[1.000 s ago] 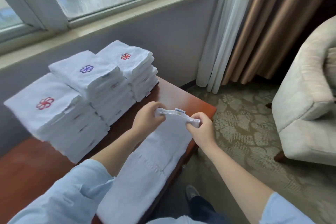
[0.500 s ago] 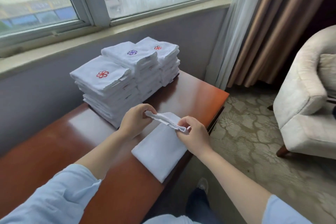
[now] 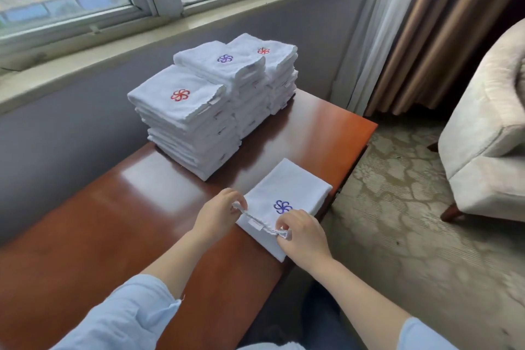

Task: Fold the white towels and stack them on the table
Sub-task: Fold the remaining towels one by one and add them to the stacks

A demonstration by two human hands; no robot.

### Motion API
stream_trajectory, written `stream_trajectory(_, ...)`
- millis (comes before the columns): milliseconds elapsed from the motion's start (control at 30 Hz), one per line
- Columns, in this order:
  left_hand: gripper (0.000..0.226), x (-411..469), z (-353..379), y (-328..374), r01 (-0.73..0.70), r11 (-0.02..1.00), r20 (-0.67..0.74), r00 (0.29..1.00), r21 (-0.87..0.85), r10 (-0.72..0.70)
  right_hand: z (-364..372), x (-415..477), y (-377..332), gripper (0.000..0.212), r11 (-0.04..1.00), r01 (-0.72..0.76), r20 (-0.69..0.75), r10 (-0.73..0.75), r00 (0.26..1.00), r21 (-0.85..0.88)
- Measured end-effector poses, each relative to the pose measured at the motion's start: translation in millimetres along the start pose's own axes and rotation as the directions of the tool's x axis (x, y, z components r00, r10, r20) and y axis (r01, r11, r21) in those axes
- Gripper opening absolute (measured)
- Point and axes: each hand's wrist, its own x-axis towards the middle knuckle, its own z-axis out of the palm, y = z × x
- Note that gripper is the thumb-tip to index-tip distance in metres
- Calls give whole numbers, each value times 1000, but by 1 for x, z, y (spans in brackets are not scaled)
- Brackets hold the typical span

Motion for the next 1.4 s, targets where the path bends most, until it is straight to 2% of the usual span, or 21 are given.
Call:
stream_trajectory(200,25,-4,19,-21,-15,999,72,997,44,12,16,-12,9,13,1000,-15,165,12,986,19)
stream_trajectory(300,28,-4,25,-28,-53,995,83,996,85,46,18,-15,13,24,992,-95,295,68,953,78)
stream_trajectory(367,28,-1,28,-29,-47,994,95,995,104,37,17,-16,14,24,977,-175,307,132,943,119)
stream_trajectory(500,14,9,33,-26,149,989,142,979,5,-149,18,-12,18,41,929,-358,225,331,917,91)
stream_trajectory(600,8,15,36,-20,266,964,201,945,-22,-257,22,-9,23,55,835,-537,317,480,818,122)
stream_trajectory(667,12,17,39,-17,308,951,228,927,-10,-297,25,-9,27,57,765,-609,372,514,773,208)
stream_trajectory(767,15,14,40,-14,319,947,264,912,25,-314,26,-9,34,60,701,-643,387,526,758,307)
stream_trajectory(833,25,12,41,-11,289,954,304,904,79,-300,25,-8,38,60,667,-655,386,533,753,355)
stream_trajectory(1000,67,5,44,2,202,972,393,889,122,-234,17,-12,47,61,578,-678,383,560,735,454)
stream_trajectory(1100,101,1,48,6,183,977,486,847,112,-215,10,-14,53,63,531,-684,411,550,728,501)
stream_trajectory(1167,115,1,49,7,203,975,543,810,92,-220,4,-15,56,66,487,-685,453,517,726,542)
stream_trajectory(1267,113,1,48,6,304,953,597,768,-19,-233,-3,-16,59,74,473,-687,506,466,726,551)
stream_trajectory(1333,102,-1,46,7,393,911,632,739,-123,-233,-9,-15,60,82,487,-695,555,422,717,529)
stream_trajectory(1400,86,-4,46,10,447,872,632,739,-201,-233,-16,-14,59,92,517,-702,604,380,701,490)
